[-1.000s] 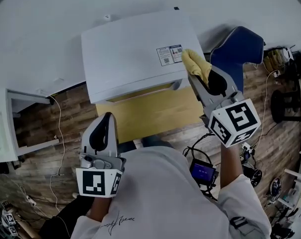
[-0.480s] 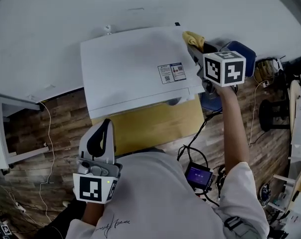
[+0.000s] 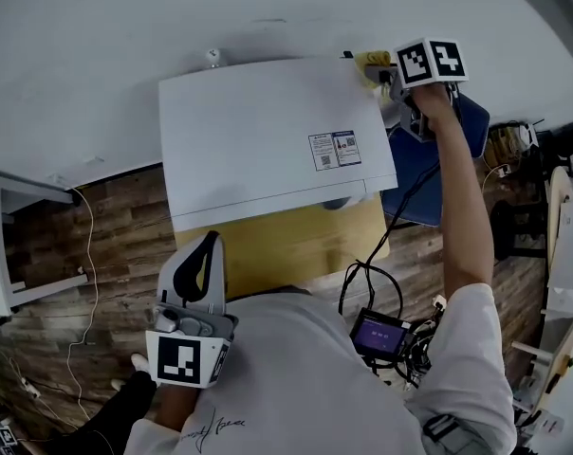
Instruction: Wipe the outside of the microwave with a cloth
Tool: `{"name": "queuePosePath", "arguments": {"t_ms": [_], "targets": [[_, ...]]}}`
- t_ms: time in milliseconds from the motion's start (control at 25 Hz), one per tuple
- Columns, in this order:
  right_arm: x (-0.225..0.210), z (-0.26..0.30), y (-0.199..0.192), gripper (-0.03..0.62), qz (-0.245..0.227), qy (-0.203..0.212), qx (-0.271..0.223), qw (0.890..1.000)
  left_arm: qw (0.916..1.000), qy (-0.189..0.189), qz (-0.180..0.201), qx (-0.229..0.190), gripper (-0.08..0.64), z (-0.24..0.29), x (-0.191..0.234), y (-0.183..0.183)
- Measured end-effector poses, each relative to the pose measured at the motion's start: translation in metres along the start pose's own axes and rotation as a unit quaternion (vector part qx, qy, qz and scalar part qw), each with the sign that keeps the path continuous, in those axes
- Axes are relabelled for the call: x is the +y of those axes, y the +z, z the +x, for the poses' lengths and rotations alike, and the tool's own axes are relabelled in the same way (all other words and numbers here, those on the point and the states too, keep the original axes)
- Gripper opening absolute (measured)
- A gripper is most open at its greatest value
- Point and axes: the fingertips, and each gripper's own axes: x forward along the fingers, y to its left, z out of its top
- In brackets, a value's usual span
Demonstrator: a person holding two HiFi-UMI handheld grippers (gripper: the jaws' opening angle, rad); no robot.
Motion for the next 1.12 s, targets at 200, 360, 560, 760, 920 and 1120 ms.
{"name": "queuePosePath", "arguments": {"t_ms": [200,360,560,760,920,1120], "targets": [[-0.019,0.014,0.003,0.120,0.033,-0.030,0.033,0.998,1.0000,0.001,-0.002,0.002,-0.009,0.004,0.002,-0.001],[-0.024,0.024,0.006,0.118,0.046,-0.046,0.046,0.997,0.9999,0.011,-0.004,0.003,-0.009,0.006,0.007,-0.002],[-0.017,0.031,0.001,0.117,0.059,-0.042,0.055,0.996,0.9998,0.013,-0.009,0.012,-0.009,0.011,0.010,-0.003],[-0.015,0.030,0.002,0.116,0.065,-0.048,0.056,0.995,0.9999,0.001,-0.008,0.007,-0.009,0.014,0.004,0.000],[-0.012,0.030,0.002,0.115,0.057,-0.060,0.056,0.995,0.9999,0.006,-0.008,0.013,-0.009,0.013,0.006,-0.003],[0.002,0.037,0.004,0.115,0.049,-0.050,0.055,0.996,0.9997,0.016,-0.010,0.017,-0.009,0.014,0.009,-0.006]]}}
